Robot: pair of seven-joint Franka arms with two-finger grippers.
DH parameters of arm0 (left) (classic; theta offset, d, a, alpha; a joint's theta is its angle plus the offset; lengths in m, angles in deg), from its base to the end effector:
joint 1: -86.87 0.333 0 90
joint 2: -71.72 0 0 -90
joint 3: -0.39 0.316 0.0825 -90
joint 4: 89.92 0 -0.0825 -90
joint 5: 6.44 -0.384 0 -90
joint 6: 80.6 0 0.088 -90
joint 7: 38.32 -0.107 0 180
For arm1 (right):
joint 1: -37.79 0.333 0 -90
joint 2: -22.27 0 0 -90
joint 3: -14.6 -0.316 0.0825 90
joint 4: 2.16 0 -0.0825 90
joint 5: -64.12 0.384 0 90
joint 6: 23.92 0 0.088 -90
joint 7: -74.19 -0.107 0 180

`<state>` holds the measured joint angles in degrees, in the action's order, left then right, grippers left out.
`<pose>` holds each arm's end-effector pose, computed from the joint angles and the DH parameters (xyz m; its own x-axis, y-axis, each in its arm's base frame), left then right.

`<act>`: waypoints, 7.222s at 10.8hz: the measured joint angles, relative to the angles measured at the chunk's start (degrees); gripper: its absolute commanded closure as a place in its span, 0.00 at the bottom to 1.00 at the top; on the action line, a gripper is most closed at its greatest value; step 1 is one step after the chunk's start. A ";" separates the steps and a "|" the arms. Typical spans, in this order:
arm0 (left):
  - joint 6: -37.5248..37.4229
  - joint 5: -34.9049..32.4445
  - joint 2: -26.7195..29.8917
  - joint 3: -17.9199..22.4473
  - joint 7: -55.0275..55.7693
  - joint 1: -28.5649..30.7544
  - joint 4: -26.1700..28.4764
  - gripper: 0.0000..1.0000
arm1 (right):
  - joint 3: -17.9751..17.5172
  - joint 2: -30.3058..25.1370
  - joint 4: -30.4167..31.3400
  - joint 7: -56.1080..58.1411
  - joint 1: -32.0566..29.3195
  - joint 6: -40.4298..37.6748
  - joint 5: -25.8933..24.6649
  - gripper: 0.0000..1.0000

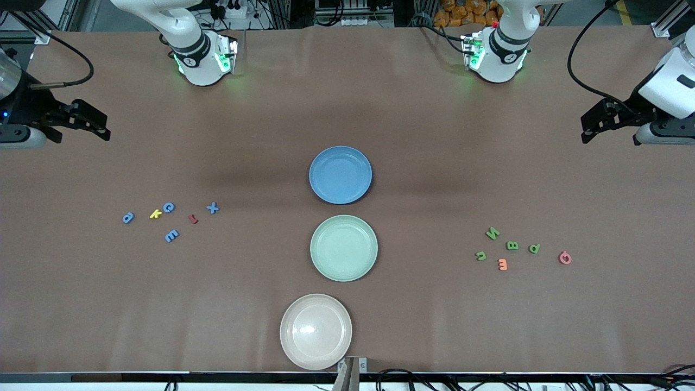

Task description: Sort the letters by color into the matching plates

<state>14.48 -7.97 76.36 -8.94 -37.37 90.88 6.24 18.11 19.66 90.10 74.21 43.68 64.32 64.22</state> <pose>0.5351 -0.0507 0.6251 0.9950 -0.0787 0.0616 -0.0764 -0.9963 -0.0388 0.5364 0.0217 0.6281 0.9988 0.0420 -0.0247 0.0419 -0.9991 -0.0045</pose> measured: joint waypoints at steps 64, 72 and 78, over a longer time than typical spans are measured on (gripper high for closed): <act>30.94 -11.13 -50.47 -5.46 -8.79 -0.18 -13.36 1.00 | -8.38 20.96 20.77 33.71 5.18 35.97 1.04 1.00; 44.90 -7.39 -51.48 -10.22 26.47 -14.42 -13.89 1.00 | -18.37 26.96 13.87 -10.01 16.52 35.82 1.17 1.00; 51.40 -7.39 -51.72 -7.00 47.47 -27.25 -13.81 1.00 | -23.73 35.36 10.13 -27.13 19.55 35.80 1.18 0.00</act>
<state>65.88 -15.36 24.64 -15.93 10.10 63.63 -7.58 -5.62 55.03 100.24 47.09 63.22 100.11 65.40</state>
